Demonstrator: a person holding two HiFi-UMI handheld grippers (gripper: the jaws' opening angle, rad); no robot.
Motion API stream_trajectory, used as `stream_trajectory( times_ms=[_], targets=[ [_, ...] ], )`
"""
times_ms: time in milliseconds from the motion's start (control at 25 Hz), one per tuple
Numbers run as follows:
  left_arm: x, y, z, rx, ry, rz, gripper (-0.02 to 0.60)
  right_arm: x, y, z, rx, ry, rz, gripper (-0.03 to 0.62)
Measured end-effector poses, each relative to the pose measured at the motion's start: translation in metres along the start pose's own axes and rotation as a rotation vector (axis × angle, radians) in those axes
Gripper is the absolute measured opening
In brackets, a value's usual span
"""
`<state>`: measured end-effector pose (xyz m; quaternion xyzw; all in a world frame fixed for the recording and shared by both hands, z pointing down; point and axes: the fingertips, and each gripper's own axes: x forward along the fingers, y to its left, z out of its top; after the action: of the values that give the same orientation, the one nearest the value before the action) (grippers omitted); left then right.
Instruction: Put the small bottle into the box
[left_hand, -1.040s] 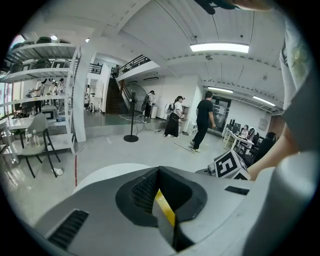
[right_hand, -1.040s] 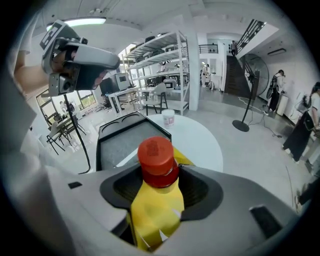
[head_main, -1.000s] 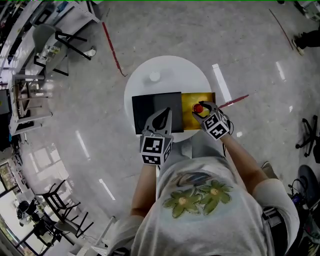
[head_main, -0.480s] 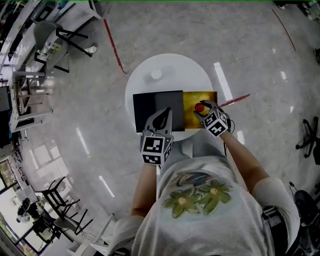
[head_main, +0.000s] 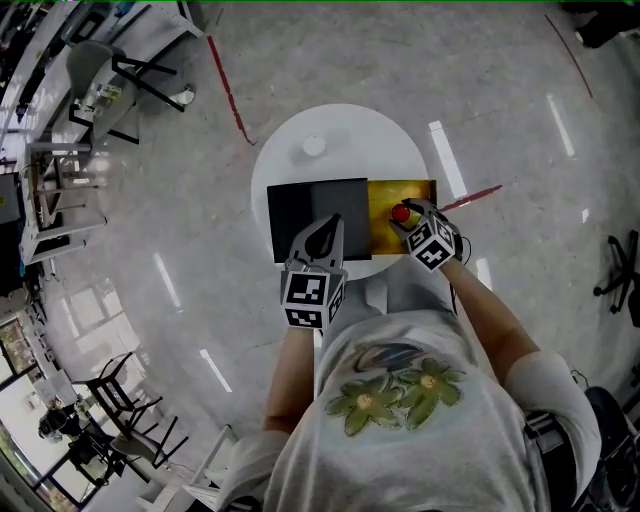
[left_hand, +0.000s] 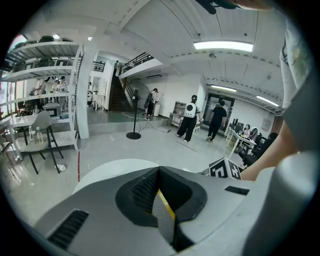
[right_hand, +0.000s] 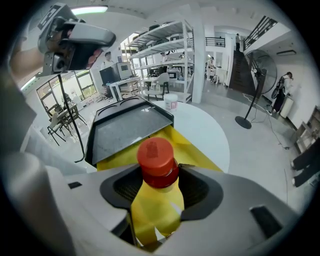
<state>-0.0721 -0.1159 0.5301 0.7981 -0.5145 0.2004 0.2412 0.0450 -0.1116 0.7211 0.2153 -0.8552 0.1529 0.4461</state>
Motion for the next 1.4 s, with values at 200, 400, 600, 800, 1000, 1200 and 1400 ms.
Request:
stream_trajectory(
  times_ms=[200,400,600,800,1000,1200,1400],
  targets=[
    [0.0,0.0,0.0,0.0,0.002,-0.003,0.003,0.003,0.001,-0.001,0.0,0.009,-0.009,0.232],
    [-0.004,-0.001,0.0,0.002,0.005,-0.004,0.003,0.003,0.003,-0.004,-0.002,0.02,-0.011,0.232],
    [-0.003,-0.002,-0.002,0.009,0.008,-0.004,0.003,0.005,0.003,-0.011,-0.023,0.024,-0.017,0.232],
    [0.0,-0.001,-0.001,0.015,0.019,-0.006,0.003,0.006,0.0,-0.011,-0.004,0.016,-0.004,0.233],
    [0.002,-0.008,-0.007,0.025,0.029,-0.017,0.003,0.007,0.0,-0.016,-0.003,0.018,0.011,0.233],
    [0.002,-0.008,-0.006,0.035,0.029,-0.023,0.003,0.01,0.003,-0.019,0.008,0.054,0.026,0.242],
    [-0.001,-0.014,-0.002,0.043,0.019,-0.032,0.003,-0.001,0.009,-0.014,0.017,0.037,0.033,0.313]
  ],
)
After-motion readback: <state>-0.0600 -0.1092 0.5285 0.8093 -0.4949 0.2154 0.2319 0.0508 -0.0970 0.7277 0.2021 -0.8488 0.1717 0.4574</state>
